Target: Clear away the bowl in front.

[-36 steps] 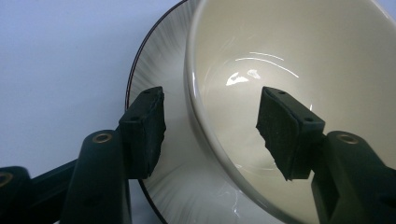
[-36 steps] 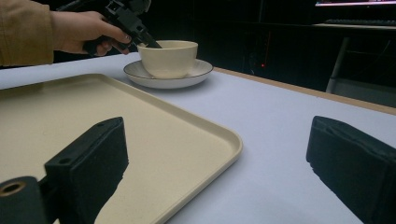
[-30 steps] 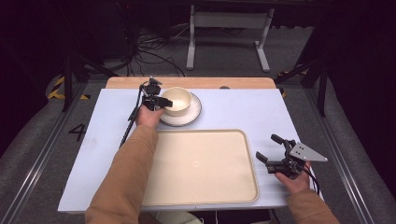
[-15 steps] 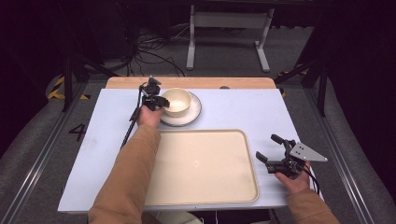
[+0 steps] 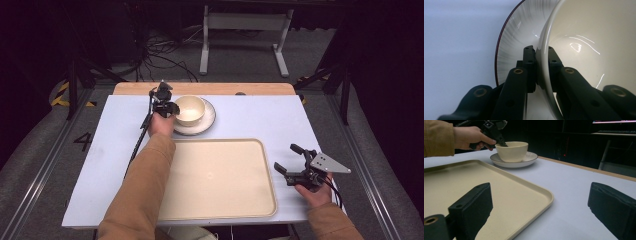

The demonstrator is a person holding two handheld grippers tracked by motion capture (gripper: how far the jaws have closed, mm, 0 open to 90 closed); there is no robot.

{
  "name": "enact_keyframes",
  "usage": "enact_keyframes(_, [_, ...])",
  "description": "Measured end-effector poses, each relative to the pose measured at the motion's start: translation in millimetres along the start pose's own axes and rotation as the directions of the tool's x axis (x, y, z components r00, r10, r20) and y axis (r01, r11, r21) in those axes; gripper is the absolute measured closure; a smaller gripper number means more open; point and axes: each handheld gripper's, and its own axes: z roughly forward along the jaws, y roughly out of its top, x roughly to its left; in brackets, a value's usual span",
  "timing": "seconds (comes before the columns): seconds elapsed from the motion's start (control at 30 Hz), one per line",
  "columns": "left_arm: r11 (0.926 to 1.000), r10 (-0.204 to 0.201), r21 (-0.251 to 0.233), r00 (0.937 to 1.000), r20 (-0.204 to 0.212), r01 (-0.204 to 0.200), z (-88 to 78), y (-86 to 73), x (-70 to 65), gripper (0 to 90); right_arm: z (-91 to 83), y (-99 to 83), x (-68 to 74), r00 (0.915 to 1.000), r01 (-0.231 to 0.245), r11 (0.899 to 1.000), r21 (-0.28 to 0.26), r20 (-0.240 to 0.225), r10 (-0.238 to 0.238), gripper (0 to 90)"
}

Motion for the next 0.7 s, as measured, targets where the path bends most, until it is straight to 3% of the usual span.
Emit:
enact_keyframes(0.37, [0.9997, 0.012, -0.019, 0.9999, 0.002, -0.012, -4.7, -0.2, -4.3, 83.5, -0.1, 0.0, 0.1, 1.0000, 0.000, 1.000, -0.001, 0.001, 0.000, 5.9])
enact_keyframes(0.57, [0.9985, 0.051, -0.016, 0.9986, -0.014, -0.052, -10.3, 0.8, -8.9, 83.6, 0.0, 0.0, 0.2, 1.0000, 0.001, 1.000, -0.001, -0.001, -0.001, 5.9])
enact_keyframes(0.7, [0.9986, 0.048, -0.024, 0.9988, 0.007, -0.048, -16.1, 1.6, -10.1, 83.6, 0.0, 0.0, 0.2, 1.0000, 0.002, 1.000, 0.000, 0.002, -0.002, 5.9])
